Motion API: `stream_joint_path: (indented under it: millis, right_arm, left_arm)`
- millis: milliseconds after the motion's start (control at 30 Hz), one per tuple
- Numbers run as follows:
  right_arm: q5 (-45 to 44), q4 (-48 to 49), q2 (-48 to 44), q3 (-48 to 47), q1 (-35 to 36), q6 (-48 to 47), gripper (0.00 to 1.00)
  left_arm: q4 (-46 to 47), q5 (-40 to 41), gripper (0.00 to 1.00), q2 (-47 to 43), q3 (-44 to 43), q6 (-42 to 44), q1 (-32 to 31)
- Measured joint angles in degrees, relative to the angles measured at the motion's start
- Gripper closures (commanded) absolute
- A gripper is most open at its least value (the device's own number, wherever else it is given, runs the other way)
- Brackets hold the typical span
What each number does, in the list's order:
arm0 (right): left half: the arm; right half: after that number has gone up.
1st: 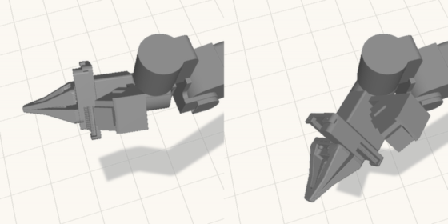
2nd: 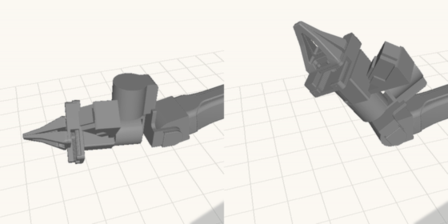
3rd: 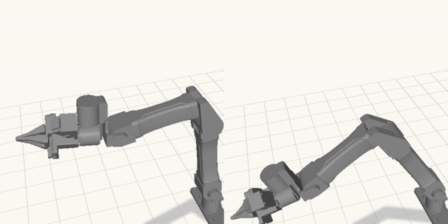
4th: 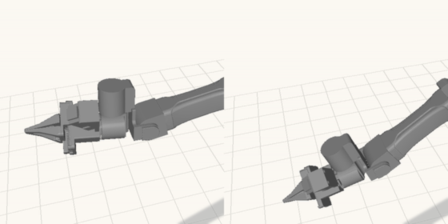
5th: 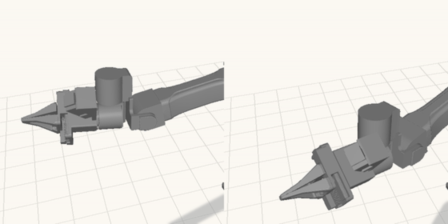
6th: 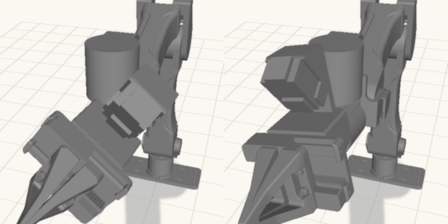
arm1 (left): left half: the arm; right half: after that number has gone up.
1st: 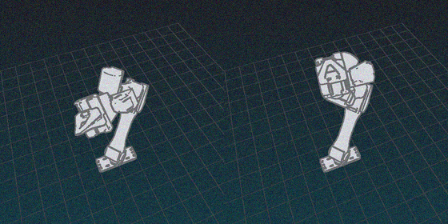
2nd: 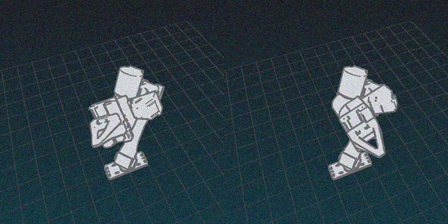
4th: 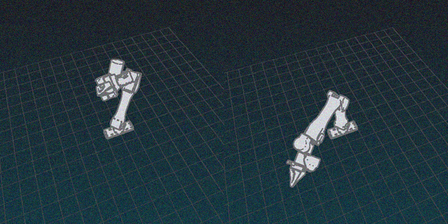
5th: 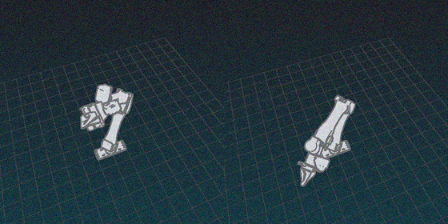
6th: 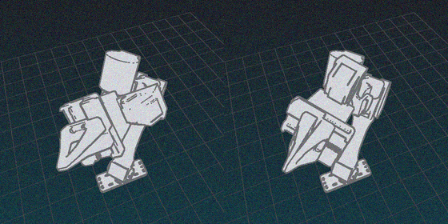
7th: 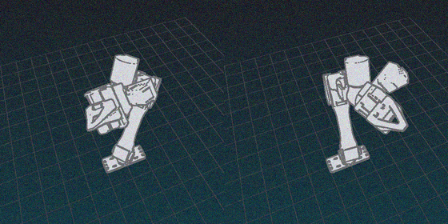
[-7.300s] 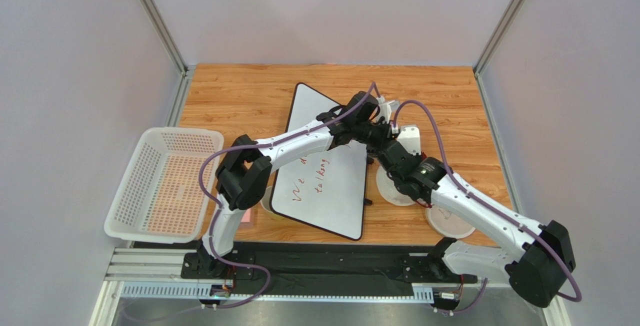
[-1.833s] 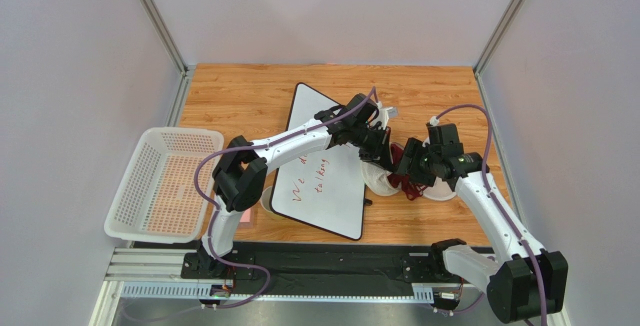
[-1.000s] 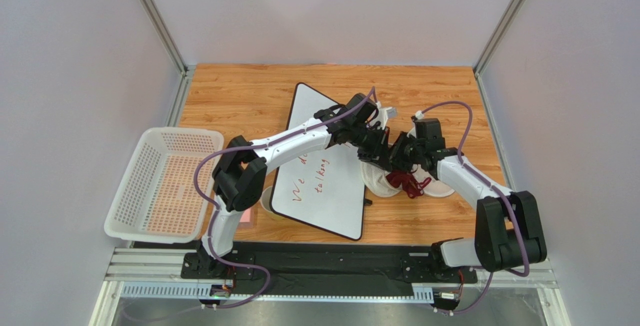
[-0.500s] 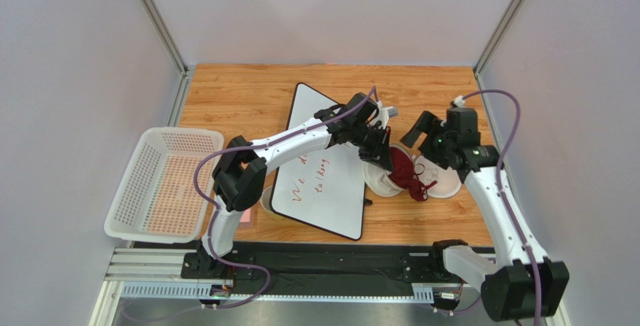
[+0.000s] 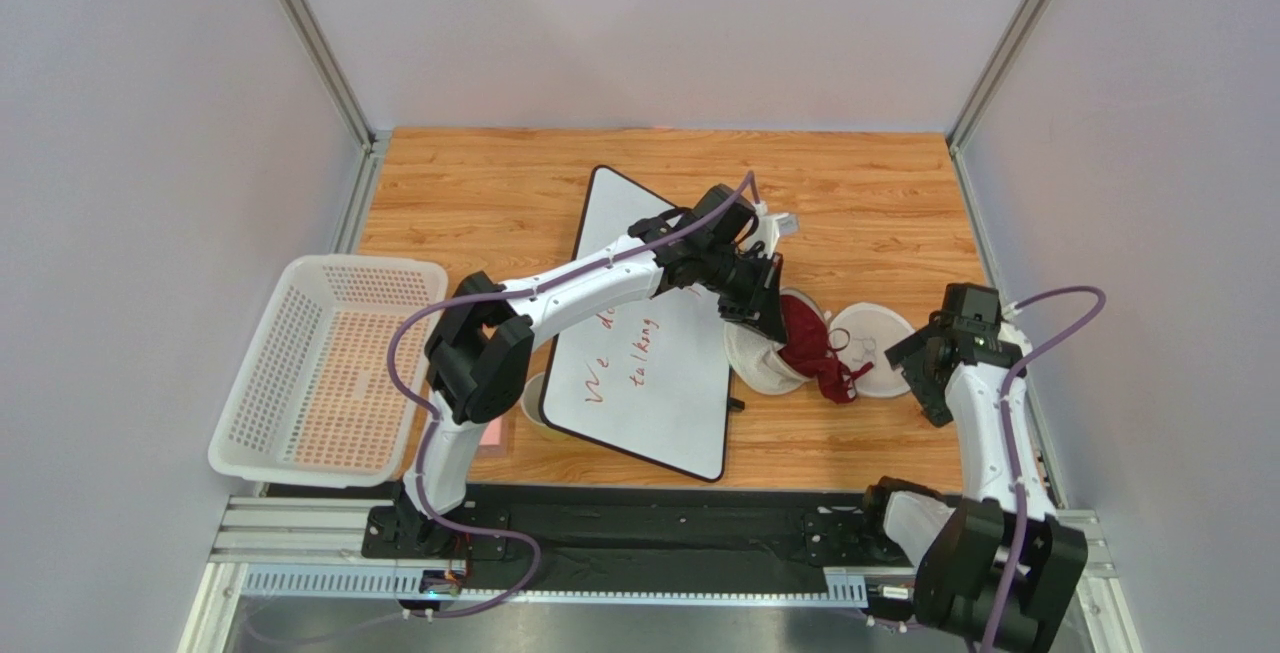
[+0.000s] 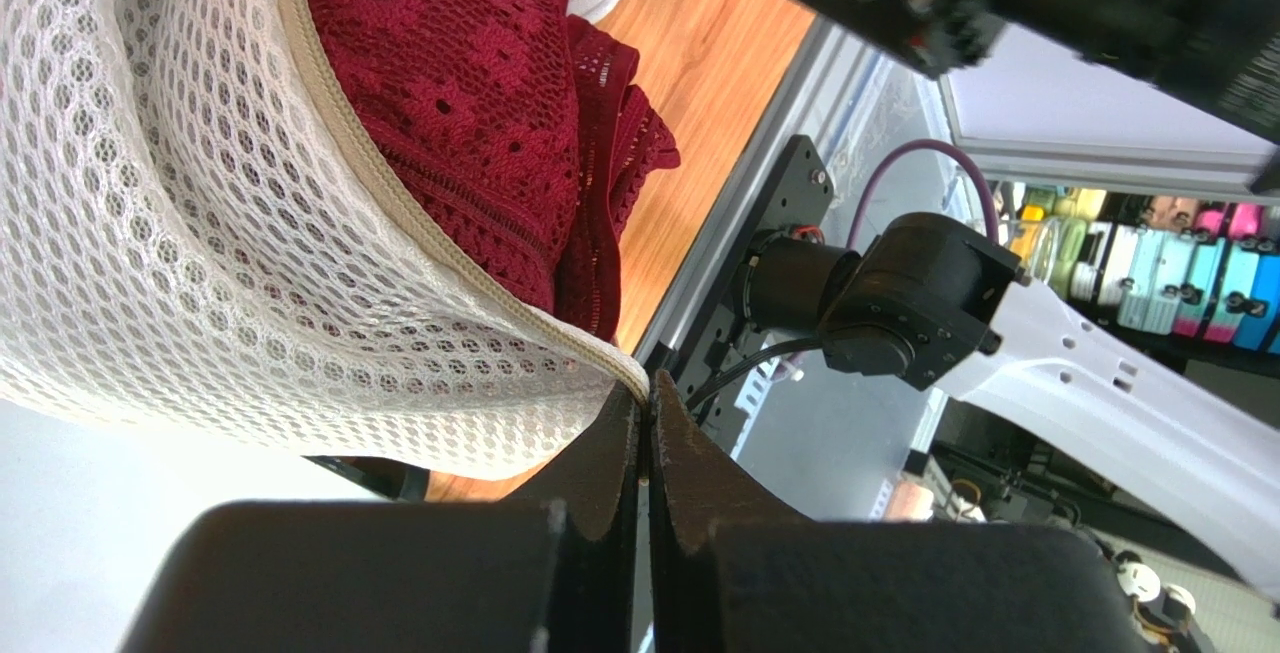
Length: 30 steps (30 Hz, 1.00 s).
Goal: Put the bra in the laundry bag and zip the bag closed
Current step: Place the bra in the laundry bag.
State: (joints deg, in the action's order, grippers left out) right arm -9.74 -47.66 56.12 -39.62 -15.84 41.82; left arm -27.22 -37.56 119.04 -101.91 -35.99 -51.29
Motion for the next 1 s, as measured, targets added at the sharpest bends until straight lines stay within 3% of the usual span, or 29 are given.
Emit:
stream_joint_path:
  millis: [400,633,700,733,800,833,1000]
  right_arm:
    - [-1.7,7.6,15.9,1.6,-0.5,1.5,0.28]
    - [-3.2,9.7,20.2,2.1,-0.4,3.5,0.41]
    - [-3.8,9.3,21.3,1.4,-0.4,3.8,0.49]
    - [-4.0,9.4,21.5,1.3,-0.4,3.8,0.6]
    - [-4.7,10.1,21.5,1.3,-0.4,3.9,0.69]
    - [-5.0,10.7,21.4,1.3,-0.4,3.8,0.8]
    - [-5.5,11.4,19.6,1.6,-0.4,2.9,1.0]
  left_arm:
    - [-0.3,-2.1,1.0,0.4,-3.3,1.9,0.0]
    - [-0.4,-2.8,1.0,0.7,-3.3,2.5,0.0]
    - [-0.4,-2.8,1.0,0.8,-3.3,2.6,0.0]
    - [-0.4,-2.9,1.0,0.8,-3.3,2.7,0.0]
    - [-0.4,-2.9,1.0,0.8,-3.3,2.9,0.0]
    - [-0.4,-2.9,1.0,0.8,-3.3,2.9,0.0]
    - [-0.4,-2.9,1.0,1.2,-3.3,3.0,0.0]
